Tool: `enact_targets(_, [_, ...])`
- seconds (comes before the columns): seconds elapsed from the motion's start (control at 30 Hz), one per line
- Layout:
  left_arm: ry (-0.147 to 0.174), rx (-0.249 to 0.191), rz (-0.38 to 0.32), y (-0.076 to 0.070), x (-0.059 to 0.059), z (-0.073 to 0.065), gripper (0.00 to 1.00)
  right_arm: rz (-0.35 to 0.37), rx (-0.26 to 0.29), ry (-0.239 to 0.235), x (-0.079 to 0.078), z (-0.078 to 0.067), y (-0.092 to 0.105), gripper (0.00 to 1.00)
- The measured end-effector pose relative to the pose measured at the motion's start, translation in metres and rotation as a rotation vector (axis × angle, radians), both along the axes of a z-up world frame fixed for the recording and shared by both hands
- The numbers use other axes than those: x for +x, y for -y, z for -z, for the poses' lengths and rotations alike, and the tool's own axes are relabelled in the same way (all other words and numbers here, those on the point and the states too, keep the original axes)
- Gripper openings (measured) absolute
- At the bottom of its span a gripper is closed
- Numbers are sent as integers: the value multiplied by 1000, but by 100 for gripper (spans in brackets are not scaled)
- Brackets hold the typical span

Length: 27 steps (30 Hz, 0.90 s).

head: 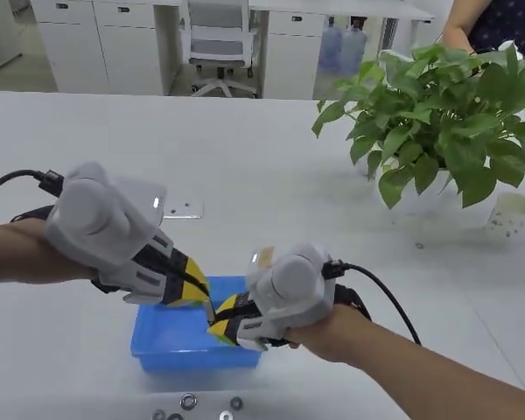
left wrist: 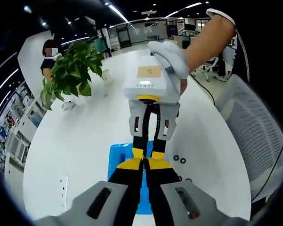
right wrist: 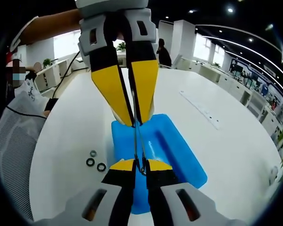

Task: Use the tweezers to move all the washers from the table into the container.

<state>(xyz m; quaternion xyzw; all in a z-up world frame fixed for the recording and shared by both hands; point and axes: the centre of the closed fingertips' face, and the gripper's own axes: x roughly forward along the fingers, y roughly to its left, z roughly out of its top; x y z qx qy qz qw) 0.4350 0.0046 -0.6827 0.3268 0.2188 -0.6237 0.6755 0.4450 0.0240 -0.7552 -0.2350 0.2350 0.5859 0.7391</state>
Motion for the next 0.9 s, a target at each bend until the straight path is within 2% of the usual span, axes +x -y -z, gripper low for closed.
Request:
enact_targets(0.4, [-22, 14, -7, 2, 11, 16, 6, 14, -11, -27, 10, 17, 4, 10])
enact_targets(0.9, [-35, 30, -2, 1, 15, 30, 6, 19, -26, -48, 14, 29, 7, 10])
